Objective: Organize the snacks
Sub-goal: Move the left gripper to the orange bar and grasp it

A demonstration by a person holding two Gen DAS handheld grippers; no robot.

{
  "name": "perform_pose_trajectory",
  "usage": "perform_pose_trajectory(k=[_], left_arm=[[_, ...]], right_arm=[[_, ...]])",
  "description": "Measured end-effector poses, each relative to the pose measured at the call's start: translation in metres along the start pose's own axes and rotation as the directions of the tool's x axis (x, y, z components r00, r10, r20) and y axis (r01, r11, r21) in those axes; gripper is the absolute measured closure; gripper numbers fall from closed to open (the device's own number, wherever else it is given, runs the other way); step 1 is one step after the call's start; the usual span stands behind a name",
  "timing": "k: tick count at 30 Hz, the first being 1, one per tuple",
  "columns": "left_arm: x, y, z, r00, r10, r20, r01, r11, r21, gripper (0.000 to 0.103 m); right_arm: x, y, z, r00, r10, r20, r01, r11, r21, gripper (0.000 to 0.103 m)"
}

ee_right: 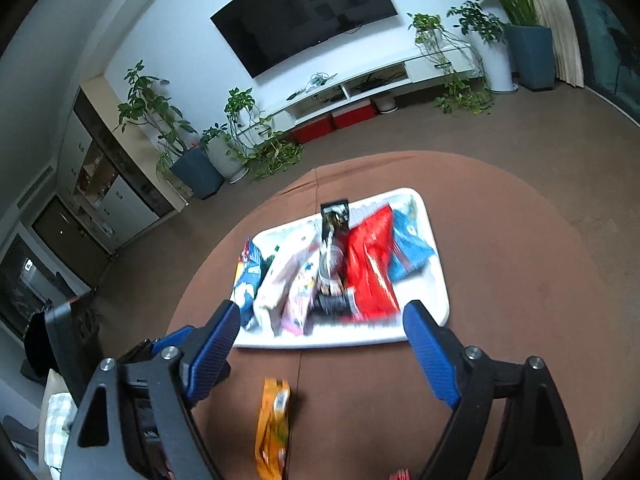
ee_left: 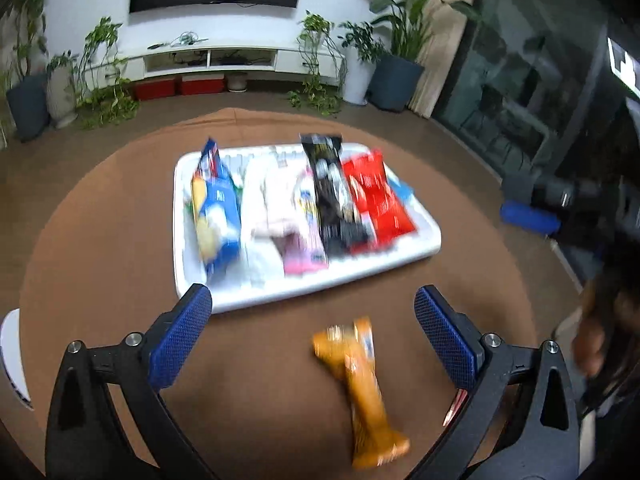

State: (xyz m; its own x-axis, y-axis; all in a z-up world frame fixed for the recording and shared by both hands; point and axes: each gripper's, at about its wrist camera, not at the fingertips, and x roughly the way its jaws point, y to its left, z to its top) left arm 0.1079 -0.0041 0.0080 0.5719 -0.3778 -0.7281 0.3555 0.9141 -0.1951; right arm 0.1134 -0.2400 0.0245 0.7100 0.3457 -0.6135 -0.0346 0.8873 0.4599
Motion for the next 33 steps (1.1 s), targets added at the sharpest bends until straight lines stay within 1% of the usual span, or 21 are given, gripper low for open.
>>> perform_pose_trajectory(k=[1,4,6,8,11,14,18,19,21,22,23,24,27,33], left_arm=[[-0.001,-0.002,-0.007,1.000,0.000,-0.010,-0.001,1.000,-0.002,0.000],[-0.001,-0.006,-0.033,0.997,-0.023,-0.079,0.018,0.998,-0.064,0.000],[-0.004,-0.008,-0.049,0.995,-0.037,-0.089,0.028,0.994,-0.102,0.000],[-0.002,-0.013,-0.060,0.995,-0.033,-0.097,0.024,0.995,-0.094,0.000],[0.000,-0.023,-0.069,0.992,-0.023,-0.121,0.015,0.998,-0.067,0.000],[0.003,-0.029,-0.072,0.991,-0.021,-0.130,0.014,0.998,-0.057,0.001],[0.008,-0.035,-0.070,0.987,0.001,-0.163,-0.008,0.999,-0.042,0.002],[0.012,-0.036,-0.069,0.985,0.005,-0.172,-0.012,0.999,-0.042,0.004],[0.018,-0.036,-0.067,0.982,0.004,-0.187,-0.013,0.999,-0.046,0.021],[0.022,-0.036,-0.066,0.980,0.009,-0.198,-0.019,0.999,-0.048,0.026],[0.025,-0.035,-0.065,0.979,0.014,-0.204,-0.025,0.998,-0.052,0.037],[0.028,-0.034,-0.065,0.978,0.017,-0.208,-0.029,0.998,-0.056,0.044],[0.038,-0.031,-0.064,0.974,0.031,-0.224,-0.045,0.997,-0.056,0.045],[0.046,-0.031,-0.058,0.974,0.044,-0.221,-0.055,0.997,-0.045,0.045]], right_arm=[[-0.005,-0.001,-0.008,1.000,0.000,0.002,0.000,1.000,0.008,0.017],[-0.020,-0.007,-0.029,1.000,-0.011,0.014,0.011,1.000,0.028,0.017],[-0.028,-0.011,-0.045,1.000,-0.012,0.013,0.011,0.999,0.049,0.017],[-0.033,-0.012,-0.060,1.000,-0.015,0.008,0.015,0.998,0.055,0.017],[-0.039,-0.013,-0.086,0.999,-0.042,-0.009,0.042,0.998,0.051,0.017],[-0.042,-0.017,-0.107,0.998,-0.050,-0.030,0.052,0.996,0.067,0.017],[-0.043,-0.022,-0.122,0.997,-0.056,-0.052,0.060,0.995,0.083,0.019],[-0.043,-0.021,-0.124,0.997,-0.056,-0.052,0.061,0.995,0.083,0.020],[-0.046,-0.021,-0.126,0.997,-0.056,-0.047,0.060,0.995,0.081,0.021],[-0.047,-0.021,-0.127,0.998,-0.055,-0.044,0.058,0.995,0.079,0.021],[-0.048,-0.020,-0.128,0.998,-0.054,-0.042,0.057,0.996,0.075,0.021],[-0.048,-0.019,-0.128,0.998,-0.054,-0.042,0.057,0.996,0.071,0.021],[-0.049,-0.018,-0.131,0.997,-0.059,-0.045,0.062,0.996,0.067,0.021],[-0.047,-0.020,-0.133,0.996,-0.063,-0.060,0.068,0.995,0.075,0.022]])
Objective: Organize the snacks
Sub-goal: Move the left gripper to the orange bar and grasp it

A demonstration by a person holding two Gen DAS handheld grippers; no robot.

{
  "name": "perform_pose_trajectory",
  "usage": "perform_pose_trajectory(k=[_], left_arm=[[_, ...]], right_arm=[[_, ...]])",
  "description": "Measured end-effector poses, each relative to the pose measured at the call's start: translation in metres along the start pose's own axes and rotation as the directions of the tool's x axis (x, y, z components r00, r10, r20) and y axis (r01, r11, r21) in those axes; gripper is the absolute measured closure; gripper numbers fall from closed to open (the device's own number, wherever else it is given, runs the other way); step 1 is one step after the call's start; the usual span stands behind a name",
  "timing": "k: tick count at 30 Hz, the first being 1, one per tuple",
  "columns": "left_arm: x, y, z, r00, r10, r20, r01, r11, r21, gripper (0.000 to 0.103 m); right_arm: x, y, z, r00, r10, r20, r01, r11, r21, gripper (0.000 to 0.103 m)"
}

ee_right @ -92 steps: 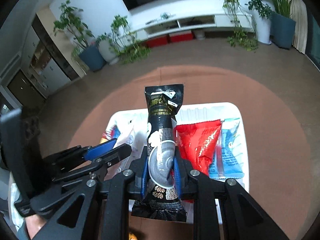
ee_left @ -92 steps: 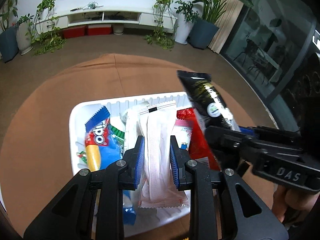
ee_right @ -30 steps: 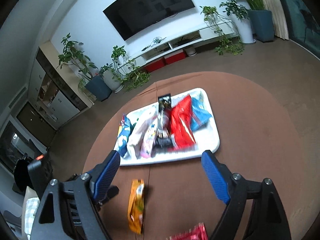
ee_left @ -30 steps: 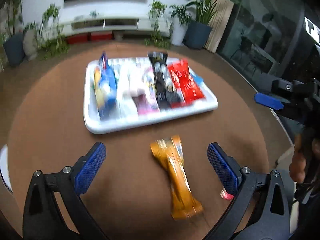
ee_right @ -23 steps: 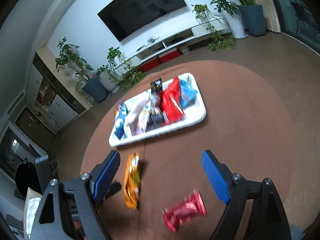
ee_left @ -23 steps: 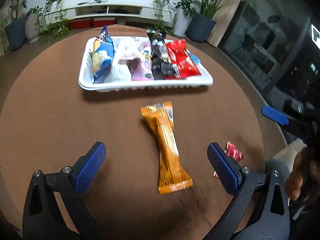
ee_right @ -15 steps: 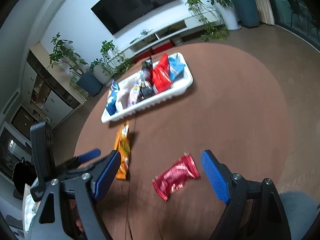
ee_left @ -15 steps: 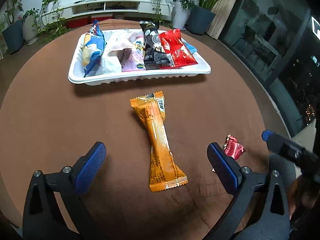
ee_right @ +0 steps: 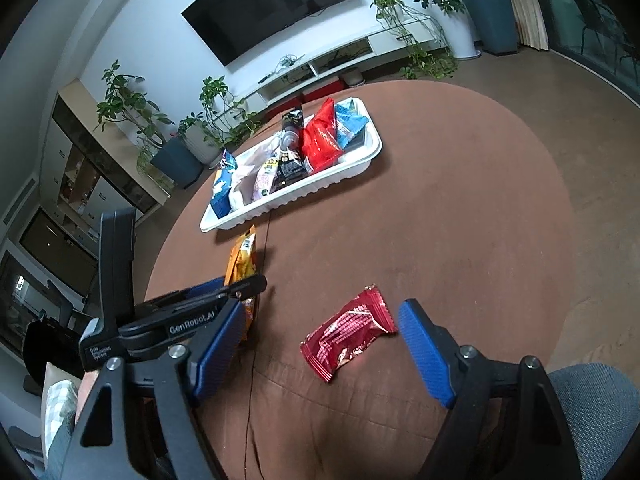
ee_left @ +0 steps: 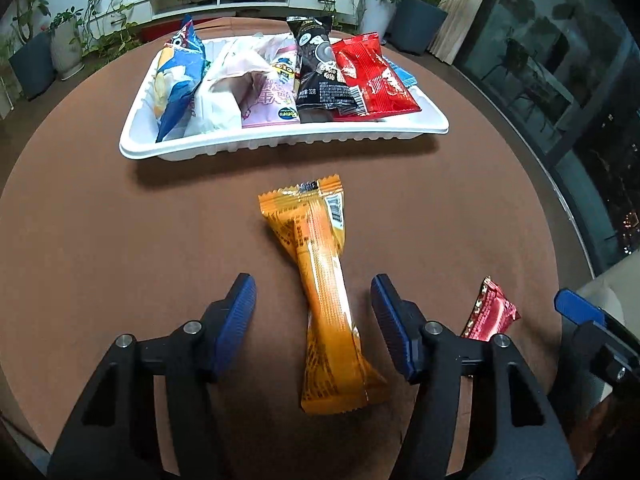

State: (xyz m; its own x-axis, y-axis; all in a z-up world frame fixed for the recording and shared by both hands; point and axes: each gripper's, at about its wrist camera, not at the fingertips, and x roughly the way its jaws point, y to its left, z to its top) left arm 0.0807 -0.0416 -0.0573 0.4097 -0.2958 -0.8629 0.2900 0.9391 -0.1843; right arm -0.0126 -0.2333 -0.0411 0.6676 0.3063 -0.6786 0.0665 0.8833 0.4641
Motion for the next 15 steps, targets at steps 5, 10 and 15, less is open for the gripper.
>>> perform_pose_trajectory(k=[5,10,15], left_arm=[[0.004,-0.004,0.004,1.000,0.015,0.001,-0.015,0.999,0.037,0.054],[0.006,-0.010,0.005,1.000,0.021,-0.002,-0.021,0.997,0.080,0.073],[0.007,-0.014,0.005,1.000,0.023,-0.006,-0.022,0.992,0.123,0.083]], right_arm=[[0.001,0.001,-0.001,1.000,-0.011,0.001,0.011,1.000,-0.013,0.022],[0.004,0.001,-0.003,1.000,-0.020,-0.011,0.019,1.000,-0.008,0.022],[0.006,0.001,-0.004,0.999,-0.039,-0.027,0.039,0.999,-0.006,0.024]])
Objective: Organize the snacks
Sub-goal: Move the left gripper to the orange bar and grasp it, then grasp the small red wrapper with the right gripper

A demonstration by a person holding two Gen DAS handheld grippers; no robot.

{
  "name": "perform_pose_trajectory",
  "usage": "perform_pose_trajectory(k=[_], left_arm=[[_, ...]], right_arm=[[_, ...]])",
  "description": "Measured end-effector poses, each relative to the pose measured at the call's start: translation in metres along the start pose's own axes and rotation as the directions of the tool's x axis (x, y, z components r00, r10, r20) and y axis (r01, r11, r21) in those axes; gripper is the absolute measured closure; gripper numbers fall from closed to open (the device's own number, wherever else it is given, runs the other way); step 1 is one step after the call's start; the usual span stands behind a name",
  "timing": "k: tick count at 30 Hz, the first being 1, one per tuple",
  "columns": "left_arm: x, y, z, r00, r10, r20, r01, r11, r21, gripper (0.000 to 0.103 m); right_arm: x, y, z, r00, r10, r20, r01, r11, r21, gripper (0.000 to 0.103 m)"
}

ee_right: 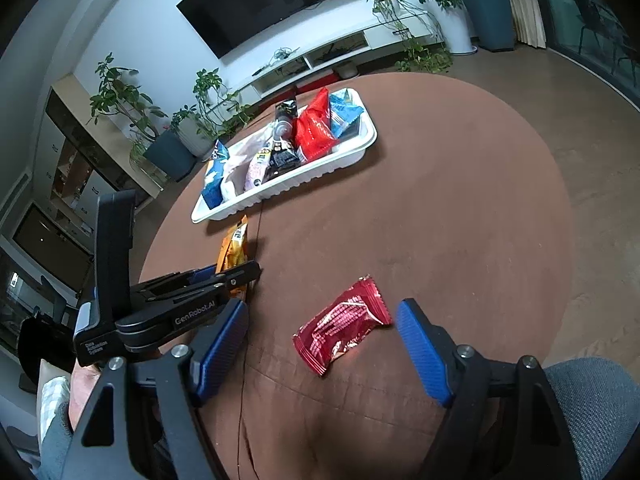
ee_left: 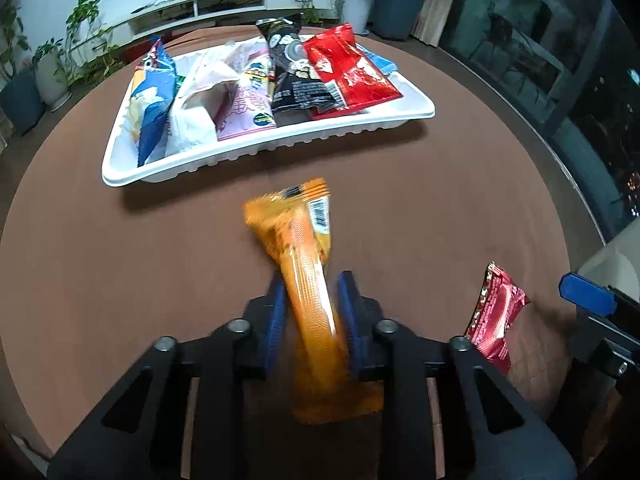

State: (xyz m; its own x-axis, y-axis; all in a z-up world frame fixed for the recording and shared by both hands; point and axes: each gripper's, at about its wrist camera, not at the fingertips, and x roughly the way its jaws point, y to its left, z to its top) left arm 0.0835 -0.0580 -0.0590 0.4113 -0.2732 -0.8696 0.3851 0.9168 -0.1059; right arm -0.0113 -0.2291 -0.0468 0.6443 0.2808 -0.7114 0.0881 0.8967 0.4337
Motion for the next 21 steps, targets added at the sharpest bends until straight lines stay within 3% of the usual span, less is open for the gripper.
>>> perform_pose_trajectory(k=[14,21], left_arm=[[-0.007,0.002,-0.011,0.999,-0.044,0.006,0.044,0.999,0.022,0.088],[-0.026,0.012,-0.025,0.996,-0.084,0.038,0.085,0.996,-0.009,0.088]], right_arm=[[0.014,0.003,-0.007,0.996,-0.032,-0.078,0.033,0.999,0.005,0.027],[0.032,0.008,-0.012,0.989,-0.040,-0.146,0.039,0.999,-0.005,0.037]])
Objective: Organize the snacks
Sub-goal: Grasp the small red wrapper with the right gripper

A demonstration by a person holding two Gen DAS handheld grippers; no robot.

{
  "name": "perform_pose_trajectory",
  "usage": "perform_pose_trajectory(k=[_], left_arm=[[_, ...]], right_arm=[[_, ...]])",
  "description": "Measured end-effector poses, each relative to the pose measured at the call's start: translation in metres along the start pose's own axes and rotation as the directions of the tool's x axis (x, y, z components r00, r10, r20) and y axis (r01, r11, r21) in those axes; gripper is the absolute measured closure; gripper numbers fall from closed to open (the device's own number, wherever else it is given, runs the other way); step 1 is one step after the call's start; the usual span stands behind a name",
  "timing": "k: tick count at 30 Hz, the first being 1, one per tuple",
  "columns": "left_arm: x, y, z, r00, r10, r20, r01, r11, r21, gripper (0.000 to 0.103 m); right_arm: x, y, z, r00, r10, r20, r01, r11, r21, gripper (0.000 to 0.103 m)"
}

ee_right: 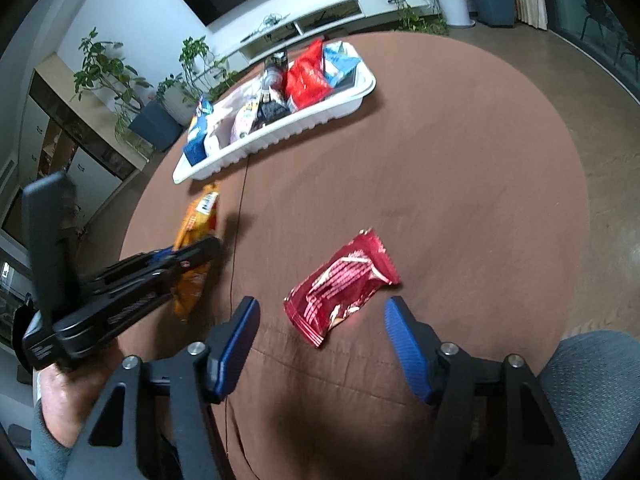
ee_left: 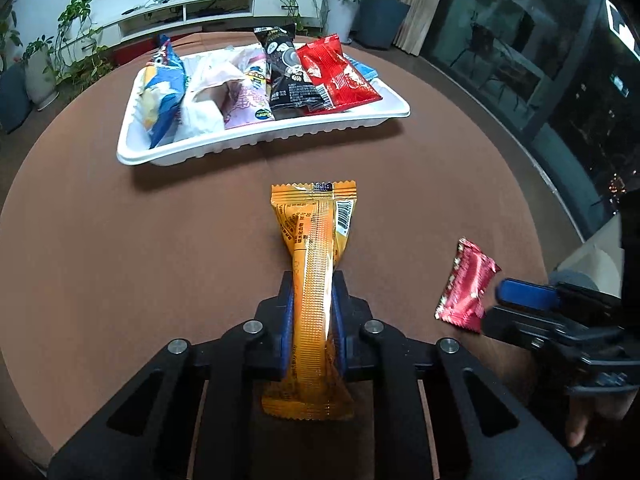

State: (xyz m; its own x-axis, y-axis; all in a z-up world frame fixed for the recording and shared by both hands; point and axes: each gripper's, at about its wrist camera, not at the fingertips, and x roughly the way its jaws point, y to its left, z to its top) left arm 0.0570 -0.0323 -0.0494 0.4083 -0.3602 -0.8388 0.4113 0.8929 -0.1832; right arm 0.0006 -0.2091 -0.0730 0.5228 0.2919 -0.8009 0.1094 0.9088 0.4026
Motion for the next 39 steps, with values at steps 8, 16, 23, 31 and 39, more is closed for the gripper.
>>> perform_pose_trajectory(k=[8,16,23,31,39], left_arm=[[-0.008,0.006,-0.016,0.999,-0.045,0.012,0.045,0.998,-0.040,0.088],[-0.014,0.015,-0.021,0.998,-0.059,0.033,0.061,0.996,-0.071,0.088],[-0.015,0.020,-0.023,0.997,-0.068,0.038,0.071,0.994,-0.085,0.088],[-0.013,0.020,-0.024,0.996,-0.074,0.041,0.078,0.993,-0.090,0.088],[-0.012,0.020,-0.025,0.996,-0.077,0.038,0.080,0.993,-0.090,0.088]], right_arm=[[0.013,0.014,0.011,0.999,-0.037,-0.009,0.037,0.998,-0.055,0.040],[0.032,0.031,0.027,0.996,-0.093,-0.007,0.091,0.986,-0.142,0.043],[0.039,0.046,0.024,0.983,-0.180,0.027,0.181,0.947,-0.267,0.049],[0.043,0.053,0.020,0.969,-0.240,0.058,0.245,0.906,-0.345,0.058],[0.042,0.052,0.023,0.970,-0.236,0.053,0.239,0.898,-0.369,0.071]])
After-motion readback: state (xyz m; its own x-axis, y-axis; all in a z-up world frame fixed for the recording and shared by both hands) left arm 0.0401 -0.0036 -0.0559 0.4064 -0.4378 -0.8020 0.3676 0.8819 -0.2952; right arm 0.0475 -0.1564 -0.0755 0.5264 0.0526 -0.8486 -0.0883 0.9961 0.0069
